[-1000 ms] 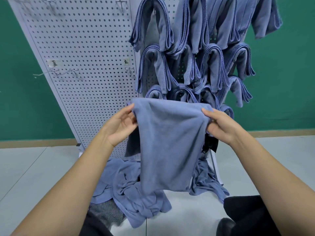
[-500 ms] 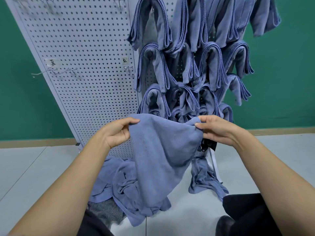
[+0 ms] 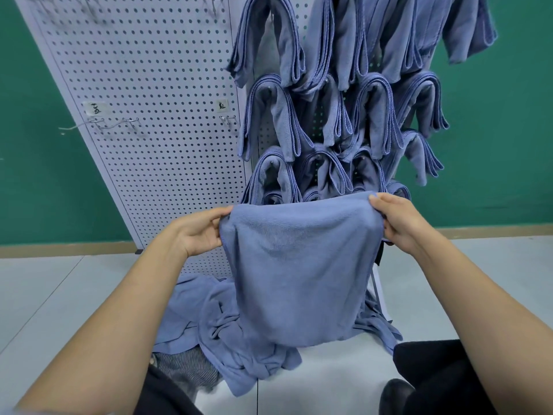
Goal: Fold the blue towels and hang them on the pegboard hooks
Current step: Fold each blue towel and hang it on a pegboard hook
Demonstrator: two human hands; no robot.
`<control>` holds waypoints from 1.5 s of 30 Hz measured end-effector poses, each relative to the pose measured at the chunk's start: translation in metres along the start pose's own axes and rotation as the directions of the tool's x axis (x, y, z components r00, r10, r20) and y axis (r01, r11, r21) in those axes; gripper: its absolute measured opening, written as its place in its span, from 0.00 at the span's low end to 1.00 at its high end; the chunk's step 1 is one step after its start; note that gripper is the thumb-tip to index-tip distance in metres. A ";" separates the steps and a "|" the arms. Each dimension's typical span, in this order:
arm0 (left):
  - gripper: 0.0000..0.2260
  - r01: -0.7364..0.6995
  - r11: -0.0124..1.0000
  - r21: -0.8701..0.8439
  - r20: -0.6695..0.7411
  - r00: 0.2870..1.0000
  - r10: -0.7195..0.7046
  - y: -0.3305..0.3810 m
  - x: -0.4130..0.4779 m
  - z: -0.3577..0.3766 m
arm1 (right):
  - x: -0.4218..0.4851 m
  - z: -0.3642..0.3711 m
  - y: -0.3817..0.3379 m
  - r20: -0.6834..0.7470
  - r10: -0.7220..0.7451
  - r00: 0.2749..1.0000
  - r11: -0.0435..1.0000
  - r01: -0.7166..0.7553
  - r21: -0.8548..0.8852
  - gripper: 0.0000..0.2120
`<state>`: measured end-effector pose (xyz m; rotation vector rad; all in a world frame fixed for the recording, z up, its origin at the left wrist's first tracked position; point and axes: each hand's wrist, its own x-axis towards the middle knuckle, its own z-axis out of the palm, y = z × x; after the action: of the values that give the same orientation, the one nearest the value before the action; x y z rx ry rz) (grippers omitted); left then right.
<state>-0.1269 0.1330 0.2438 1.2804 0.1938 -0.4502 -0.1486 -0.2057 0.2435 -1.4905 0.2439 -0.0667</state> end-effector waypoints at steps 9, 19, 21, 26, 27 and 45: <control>0.10 -0.100 0.980 0.171 -0.185 0.974 0.132 0.000 0.000 0.001 | -0.004 -0.004 -0.008 0.276 0.055 0.960 0.999 -0.051 -0.019 0.08; 0.07 -0.132 0.826 0.548 -0.328 0.875 0.357 -0.006 0.001 -0.005 | -0.004 0.001 0.002 -0.031 -0.052 0.998 0.928 0.037 -0.372 0.04; 0.06 -0.167 0.871 0.462 -0.357 0.864 0.355 -0.004 0.001 -0.008 | -0.003 -0.001 0.002 -0.080 -0.076 0.994 0.948 0.047 -0.316 0.07; 0.05 -0.226 0.945 0.235 -0.265 0.921 0.286 0.003 -0.002 -0.013 | -0.003 -0.003 0.000 -0.112 -0.099 0.989 0.977 0.075 -0.201 0.10; 0.04 -0.245 0.944 0.222 -0.243 0.924 0.297 0.003 -0.003 -0.013 | -0.003 -0.004 -0.001 -0.096 -0.098 0.991 0.983 0.081 -0.168 0.09; 0.08 -0.273 0.381 0.884 -0.063 0.736 0.674 -0.001 0.004 -0.009 | 0.001 -0.005 0.004 0.038 -0.324 0.945 0.641 0.249 -0.726 0.10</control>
<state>-0.1230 0.1402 0.2385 2.3207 -0.0919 0.3673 -0.1492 -0.2108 0.2395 -2.3307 0.1010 -0.3353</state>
